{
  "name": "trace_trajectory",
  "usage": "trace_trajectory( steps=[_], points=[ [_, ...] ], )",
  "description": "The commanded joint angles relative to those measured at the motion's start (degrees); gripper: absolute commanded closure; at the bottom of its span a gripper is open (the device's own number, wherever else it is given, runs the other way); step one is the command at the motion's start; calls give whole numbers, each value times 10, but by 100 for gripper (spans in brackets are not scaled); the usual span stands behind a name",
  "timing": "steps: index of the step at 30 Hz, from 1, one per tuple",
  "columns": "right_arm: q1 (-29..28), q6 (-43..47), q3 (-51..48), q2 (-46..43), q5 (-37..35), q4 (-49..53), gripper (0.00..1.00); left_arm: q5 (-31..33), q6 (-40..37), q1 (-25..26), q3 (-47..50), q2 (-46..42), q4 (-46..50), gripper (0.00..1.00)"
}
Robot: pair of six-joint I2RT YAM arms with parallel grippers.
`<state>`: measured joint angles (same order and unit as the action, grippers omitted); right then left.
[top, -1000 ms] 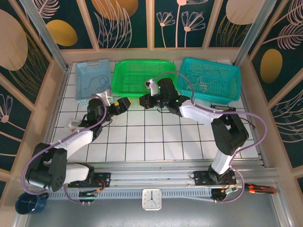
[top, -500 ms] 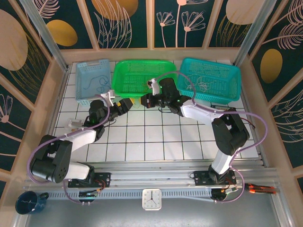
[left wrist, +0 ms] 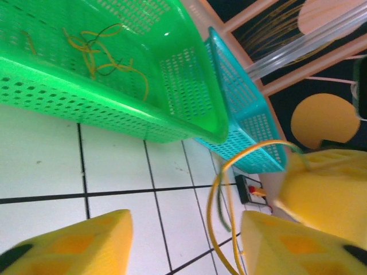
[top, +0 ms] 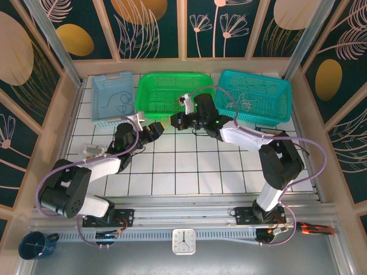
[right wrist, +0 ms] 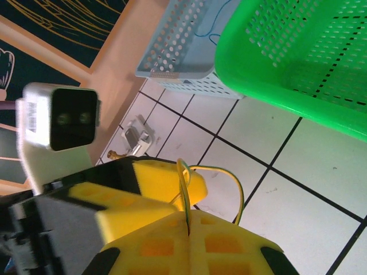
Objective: Untangle the cables
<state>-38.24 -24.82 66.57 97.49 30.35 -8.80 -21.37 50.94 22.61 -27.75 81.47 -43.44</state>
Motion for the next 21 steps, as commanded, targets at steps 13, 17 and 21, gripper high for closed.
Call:
trace_trajectory(
  steps=[13,17,21],
  points=[
    [15,-35,5,-68,35,-42,100,55,-46,7,-24,60,72,88],
    [40,-54,3,-76,45,-65,100,69,-52,7,-19,58,80,94],
    [55,-54,5,-73,44,-68,100,48,-36,7,1,34,24,80]
  ],
)
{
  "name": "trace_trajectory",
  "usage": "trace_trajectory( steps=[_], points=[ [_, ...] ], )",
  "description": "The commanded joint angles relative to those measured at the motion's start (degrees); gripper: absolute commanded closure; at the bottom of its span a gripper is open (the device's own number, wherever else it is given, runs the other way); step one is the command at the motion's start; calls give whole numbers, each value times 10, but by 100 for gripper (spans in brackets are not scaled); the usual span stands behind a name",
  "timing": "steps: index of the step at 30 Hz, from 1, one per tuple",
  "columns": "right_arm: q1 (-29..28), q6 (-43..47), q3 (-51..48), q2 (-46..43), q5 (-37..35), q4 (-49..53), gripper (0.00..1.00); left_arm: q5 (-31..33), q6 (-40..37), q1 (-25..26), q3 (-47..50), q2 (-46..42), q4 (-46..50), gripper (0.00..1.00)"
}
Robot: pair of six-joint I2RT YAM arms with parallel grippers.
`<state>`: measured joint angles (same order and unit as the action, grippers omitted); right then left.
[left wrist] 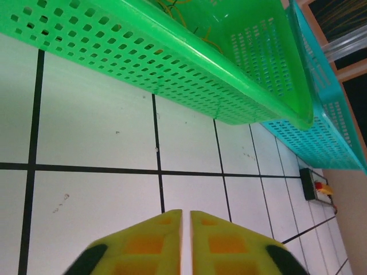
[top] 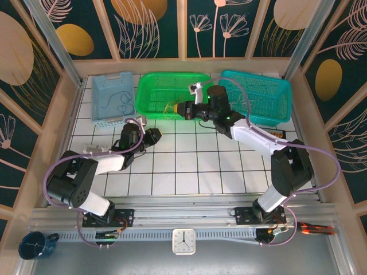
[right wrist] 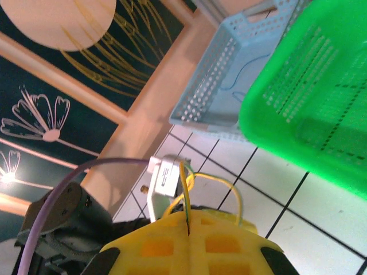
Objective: Untangle the cables
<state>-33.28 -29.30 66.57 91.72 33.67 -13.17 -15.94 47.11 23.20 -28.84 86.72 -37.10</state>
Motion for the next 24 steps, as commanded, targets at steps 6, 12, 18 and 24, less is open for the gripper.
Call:
trace_trajectory(
  steps=[6,12,18,24],
  points=[
    [6,4,2,0,-15,-13,100,-40,37,2,22,-90,-92,46],
    [-2,3,0,17,-24,-21,100,-41,46,17,-15,-123,-76,33],
    [-15,0,1,23,-26,-23,100,-15,42,26,-54,-102,-51,31],
    [-28,-1,2,19,-26,-23,100,4,33,30,-88,-62,-5,36]
  ],
)
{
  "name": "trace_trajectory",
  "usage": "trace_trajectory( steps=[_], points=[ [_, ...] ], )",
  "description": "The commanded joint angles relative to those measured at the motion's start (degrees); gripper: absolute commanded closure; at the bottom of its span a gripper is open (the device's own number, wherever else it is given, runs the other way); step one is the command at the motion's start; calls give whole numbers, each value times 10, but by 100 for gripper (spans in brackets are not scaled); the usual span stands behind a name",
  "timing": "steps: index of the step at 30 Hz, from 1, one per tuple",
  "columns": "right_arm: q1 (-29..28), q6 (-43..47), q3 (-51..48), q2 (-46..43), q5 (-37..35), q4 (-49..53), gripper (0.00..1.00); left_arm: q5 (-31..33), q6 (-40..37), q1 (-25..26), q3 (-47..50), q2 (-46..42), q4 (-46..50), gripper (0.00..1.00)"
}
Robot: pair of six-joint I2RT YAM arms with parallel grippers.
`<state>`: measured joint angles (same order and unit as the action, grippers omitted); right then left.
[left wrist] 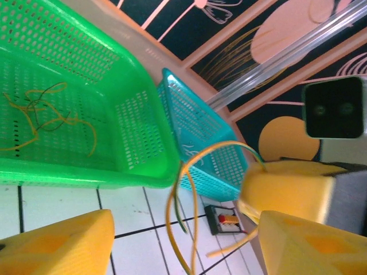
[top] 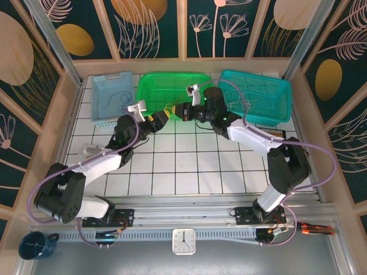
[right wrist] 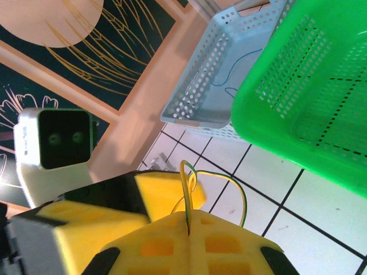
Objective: Untangle the cables
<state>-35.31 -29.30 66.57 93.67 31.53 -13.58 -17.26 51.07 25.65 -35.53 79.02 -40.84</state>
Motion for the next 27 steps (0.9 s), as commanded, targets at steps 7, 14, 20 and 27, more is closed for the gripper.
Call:
trace_trajectory(
  steps=[7,14,20,27],
  points=[
    [-21,-5,4,-10,-2,-18,100,69,-18,7,-33,35,97,49],
    [-40,-8,5,-22,-3,-13,100,122,-17,8,-30,39,114,50],
    [-50,-16,-2,-31,-8,-14,100,160,-9,7,-19,33,98,42],
    [-52,-35,-13,-30,-4,-30,100,170,-5,7,1,24,55,45]
  ],
)
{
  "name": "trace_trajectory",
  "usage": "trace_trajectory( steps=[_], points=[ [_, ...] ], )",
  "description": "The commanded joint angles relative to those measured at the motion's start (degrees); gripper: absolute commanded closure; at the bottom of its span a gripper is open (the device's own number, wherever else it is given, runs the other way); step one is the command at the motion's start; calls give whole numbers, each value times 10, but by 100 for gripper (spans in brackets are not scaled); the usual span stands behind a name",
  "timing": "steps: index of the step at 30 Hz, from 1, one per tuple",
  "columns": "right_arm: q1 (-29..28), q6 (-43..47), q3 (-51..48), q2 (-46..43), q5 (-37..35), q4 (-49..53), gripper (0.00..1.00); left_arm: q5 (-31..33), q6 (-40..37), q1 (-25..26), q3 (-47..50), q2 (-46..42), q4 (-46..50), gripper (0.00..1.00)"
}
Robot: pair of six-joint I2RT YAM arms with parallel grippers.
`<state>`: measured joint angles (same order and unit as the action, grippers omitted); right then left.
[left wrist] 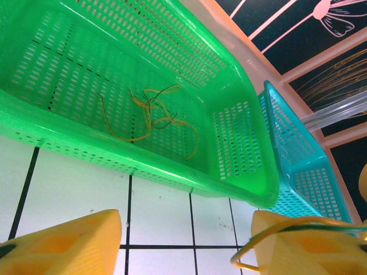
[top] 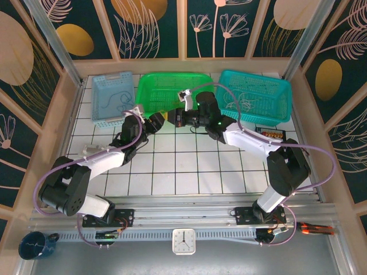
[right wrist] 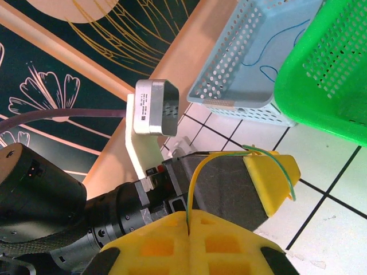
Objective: Untangle the cables
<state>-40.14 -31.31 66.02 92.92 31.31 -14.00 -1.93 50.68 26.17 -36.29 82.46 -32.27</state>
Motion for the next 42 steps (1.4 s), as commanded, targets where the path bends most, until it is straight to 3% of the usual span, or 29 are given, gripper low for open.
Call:
trace_trajectory(
  steps=[1,5,9,16,22,36,42],
  points=[
    [-3,-18,-8,-23,1,-28,100,17,-3,2,7,-9,-30,52],
    [17,-45,-8,-33,25,-56,100,31,-18,2,4,5,-6,84],
    [52,-77,-9,-57,48,-87,100,48,-34,1,13,15,11,100],
    [84,-89,-2,-84,55,-102,100,60,-44,1,37,19,9,100],
    [138,-104,11,-61,63,-135,100,62,-54,1,43,17,20,88],
    [175,-113,71,63,77,-175,100,74,-61,1,78,-16,33,76],
    [175,-115,101,149,74,-195,100,87,-71,0,84,-60,56,61]
  ],
)
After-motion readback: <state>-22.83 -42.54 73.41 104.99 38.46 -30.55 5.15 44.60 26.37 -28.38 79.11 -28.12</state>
